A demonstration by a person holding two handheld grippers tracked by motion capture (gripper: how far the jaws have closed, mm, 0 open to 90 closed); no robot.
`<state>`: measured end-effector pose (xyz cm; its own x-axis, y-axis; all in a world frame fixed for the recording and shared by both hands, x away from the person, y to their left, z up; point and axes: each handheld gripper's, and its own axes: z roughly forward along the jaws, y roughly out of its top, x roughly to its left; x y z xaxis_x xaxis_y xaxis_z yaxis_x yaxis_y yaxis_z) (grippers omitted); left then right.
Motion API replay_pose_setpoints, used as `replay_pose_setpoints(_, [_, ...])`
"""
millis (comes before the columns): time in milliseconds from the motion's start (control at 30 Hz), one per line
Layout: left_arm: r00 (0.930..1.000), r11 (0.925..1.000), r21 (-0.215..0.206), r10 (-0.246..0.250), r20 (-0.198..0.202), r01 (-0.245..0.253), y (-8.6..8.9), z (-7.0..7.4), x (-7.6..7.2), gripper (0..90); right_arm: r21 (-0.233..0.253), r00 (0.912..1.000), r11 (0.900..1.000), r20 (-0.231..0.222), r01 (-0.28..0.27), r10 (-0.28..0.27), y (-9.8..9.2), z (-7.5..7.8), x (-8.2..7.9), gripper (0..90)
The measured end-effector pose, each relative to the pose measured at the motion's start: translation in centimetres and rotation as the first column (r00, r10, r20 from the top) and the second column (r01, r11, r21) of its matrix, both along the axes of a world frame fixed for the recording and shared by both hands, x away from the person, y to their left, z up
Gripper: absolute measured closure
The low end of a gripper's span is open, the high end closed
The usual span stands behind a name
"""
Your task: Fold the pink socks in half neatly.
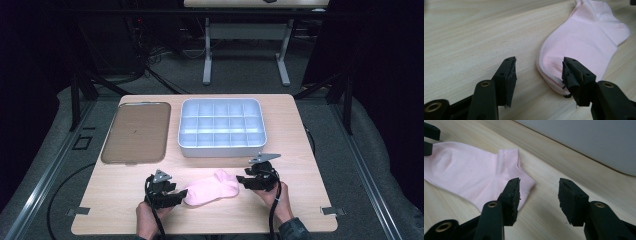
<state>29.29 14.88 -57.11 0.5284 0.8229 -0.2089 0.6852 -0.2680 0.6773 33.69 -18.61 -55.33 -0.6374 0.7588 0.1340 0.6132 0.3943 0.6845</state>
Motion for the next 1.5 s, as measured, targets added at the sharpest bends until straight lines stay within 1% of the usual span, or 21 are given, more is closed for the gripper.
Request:
replay_pose_setpoints(33, [1.0,1.0,0.002,-0.002,-0.001,0.002,-0.1,0.0,0.0,49.1,-0.024,0.9998,1.0,-0.018,-0.012,0.012,1.0,-0.6,0.6,55.5])
replay_pose_setpoints(67, [1.0,1.0,0.005,-0.007,-0.002,0.007,-0.3,-0.1,0.0,49.1,-0.024,0.9998,1.0,-0.018,-0.012,0.012,1.0,-0.6,0.6,55.5])
replay_pose_setpoints(167, [0.9998,0.9993,0.033,-0.019,-0.002,0.019,-0.7,-0.4,0.0,53.1,-0.049,0.9997,0.999,-0.013,-0.019,0.018,2.3,-1.0,0.9,58.2])
replay_pose_setpoints(233, [0.9997,0.9992,0.034,-0.021,0.011,0.021,-0.8,-0.5,-0.1,54.8,-0.065,0.9998,0.998,-0.008,-0.021,0.02,2.8,-1.2,1.0,59.7])
replay_pose_setpoints(333, [0.9994,0.9988,0.038,-0.031,0.018,0.03,-0.7,-0.5,-0.2,58.6,-0.071,0.9995,0.997,-0.007,-0.03,0.03,3.1,-1.3,0.9,61.0])
replay_pose_setpoints(367, [0.9989,0.9984,0.04,-0.041,0.02,0.04,-0.7,-0.5,-0.3,61.0,-0.101,0.9993,0.994,-0.015,-0.037,0.035,3.2,-1.5,0.9,62.2])
replay_pose_setpoints(433, [0.9988,0.9982,0.042,-0.043,0.023,0.042,-0.7,-0.5,-0.3,64.7,-0.109,0.999,0.993,-0.015,-0.043,0.041,3.3,-1.6,0.8,63.9])
replay_pose_setpoints(467, [0.9987,0.998,0.046,-0.045,0.026,0.044,-0.7,-0.5,-0.4,64.7,-0.109,0.999,0.993,-0.015,-0.043,0.041,3.3,-1.6,0.8,63.9])
replay_pose_setpoints(500, [0.9984,0.9976,0.048,-0.051,0.025,0.05,-0.7,-0.5,-0.4,68.4,-0.098,0.9992,0.994,-0.016,-0.039,0.037,3.2,-1.7,0.7,65.4])
replay_pose_setpoints(533, [0.9987,0.998,0.045,-0.044,0.023,0.043,-0.7,-0.5,-0.5,68.4,-0.098,0.9992,0.994,-0.016,-0.039,0.037,3.2,-1.7,0.7,65.4])
replay_pose_setpoints(567, [0.9986,0.9978,0.048,-0.047,0.022,0.046,-0.7,-0.5,-0.5,71.5,-0.089,0.9987,0.995,-0.02,-0.049,0.048,3.1,-1.7,0.7,66.2])
replay_pose_setpoints(667, [0.9983,0.9968,0.059,-0.055,0.018,0.054,-1.0,-0.5,-0.6,74.8,-0.089,0.9985,0.995,-0.02,-0.053,0.051,3.0,-1.7,0.7,67.5])
replay_pose_setpoints(700, [0.9973,0.995,0.074,-0.07,0.022,0.068,-1.1,-0.4,-0.6,77.7,-0.086,0.9977,0.994,-0.024,-0.066,0.064,2.9,-1.8,0.7,70.2])
replay_pose_setpoints(900, [0.9977,0.9959,0.065,-0.065,0.018,0.063,-1.3,-0.5,-0.8,82.5,-0.044,0.9981,0.998,-0.035,-0.053,0.051,2.5,-1.9,0.7,78.0])
replay_pose_setpoints(933, [0.9974,0.9942,0.085,-0.068,0.022,0.066,-1.4,-0.4,-0.8,83.9,-0.034,0.9964,0.997,-0.059,-0.063,0.061,2.1,-1.9,0.8,80.4])
replay_pose_setpoints(967, [0.9973,0.9936,0.09,-0.07,0.022,0.068,-1.5,-0.3,-0.9,84.3,-0.023,0.9961,0.998,-0.066,-0.06,0.059,2.1,-1.9,0.8,81.1])
replay_pose_setpoints(1067, [0.9975,0.9942,0.086,-0.067,0.024,0.064,-1.5,-0.4,-0.9,85.0,-0.01,0.9968,0.999,-0.061,-0.053,0.052,2.1,-2.0,0.7,82.4])
replay_pose_setpoints(1167, [0.9983,0.9966,0.065,-0.054,0.024,0.052,-1.4,-0.4,-1.0,85.8,-0.007,0.9974,0.999,-0.06,-0.04,0.039,2.1,-2.0,0.5,83.4])
replay_pose_setpoints(1267, [0.9981,0.9965,0.067,-0.053,0.031,0.05,-1.4,-0.4,-1.0,86.4,0.004,0.9982,1.0,-0.051,-0.03,0.03,2.0,-1.9,0.3,83.6])
replay_pose_setpoints(1400, [0.9976,0.9963,0.061,-0.062,0.031,0.06,-1.7,-0.4,-1.0,86.4,-0.003,0.999,1.0,-0.037,-0.023,0.023,1.8,-1.3,-0.3,83.7])
replay_pose_setpoints(1500, [0.997,0.9961,0.052,-0.072,0.029,0.071,-2.1,-0.5,-0.9,86.4,-0.013,0.9997,1.0,-0.018,-0.015,0.015,1.5,-0.2,-0.9,83.8])
